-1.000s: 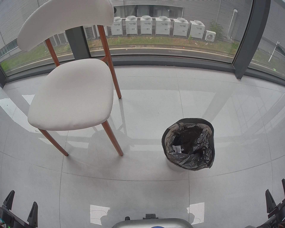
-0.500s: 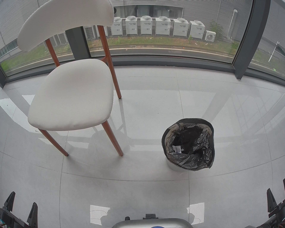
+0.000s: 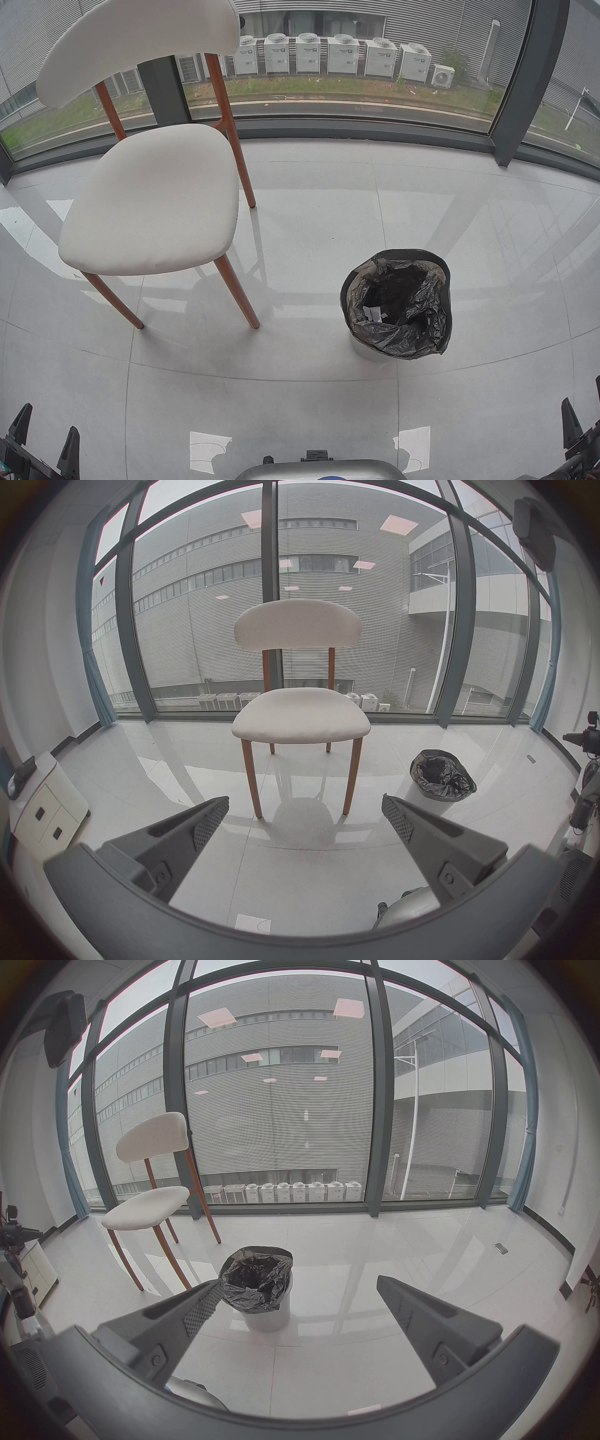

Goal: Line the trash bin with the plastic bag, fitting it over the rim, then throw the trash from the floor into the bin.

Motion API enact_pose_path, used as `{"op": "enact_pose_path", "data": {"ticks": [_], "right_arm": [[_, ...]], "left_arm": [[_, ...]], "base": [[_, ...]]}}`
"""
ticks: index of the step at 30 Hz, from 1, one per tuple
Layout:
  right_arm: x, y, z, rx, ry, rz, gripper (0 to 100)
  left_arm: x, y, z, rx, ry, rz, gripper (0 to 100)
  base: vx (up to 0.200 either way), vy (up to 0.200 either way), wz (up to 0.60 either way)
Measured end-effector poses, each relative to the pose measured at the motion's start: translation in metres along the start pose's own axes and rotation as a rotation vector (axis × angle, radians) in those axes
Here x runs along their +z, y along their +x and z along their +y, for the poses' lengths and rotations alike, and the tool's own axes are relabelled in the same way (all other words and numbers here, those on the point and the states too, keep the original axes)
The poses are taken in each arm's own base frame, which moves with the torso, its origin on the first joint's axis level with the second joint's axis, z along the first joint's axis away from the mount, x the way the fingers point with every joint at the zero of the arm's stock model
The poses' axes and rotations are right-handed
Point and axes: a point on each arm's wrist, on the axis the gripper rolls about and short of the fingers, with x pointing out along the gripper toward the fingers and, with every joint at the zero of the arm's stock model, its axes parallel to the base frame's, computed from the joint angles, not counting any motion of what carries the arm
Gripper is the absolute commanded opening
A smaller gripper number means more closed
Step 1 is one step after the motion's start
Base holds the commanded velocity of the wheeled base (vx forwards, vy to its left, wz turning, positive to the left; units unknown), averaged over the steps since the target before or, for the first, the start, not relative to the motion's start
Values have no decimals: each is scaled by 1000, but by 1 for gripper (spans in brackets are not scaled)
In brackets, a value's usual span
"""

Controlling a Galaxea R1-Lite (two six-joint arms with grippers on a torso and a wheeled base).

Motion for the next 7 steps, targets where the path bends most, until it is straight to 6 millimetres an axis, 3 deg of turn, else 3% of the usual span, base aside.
{"op": "enact_pose_path", "data": {"ticks": [7], "right_arm": [[0, 0, 0, 3, -4, 2, 100]], "left_arm": [[0, 0, 0, 1, 0, 0, 100]], "base": [[0, 0, 0]]}}
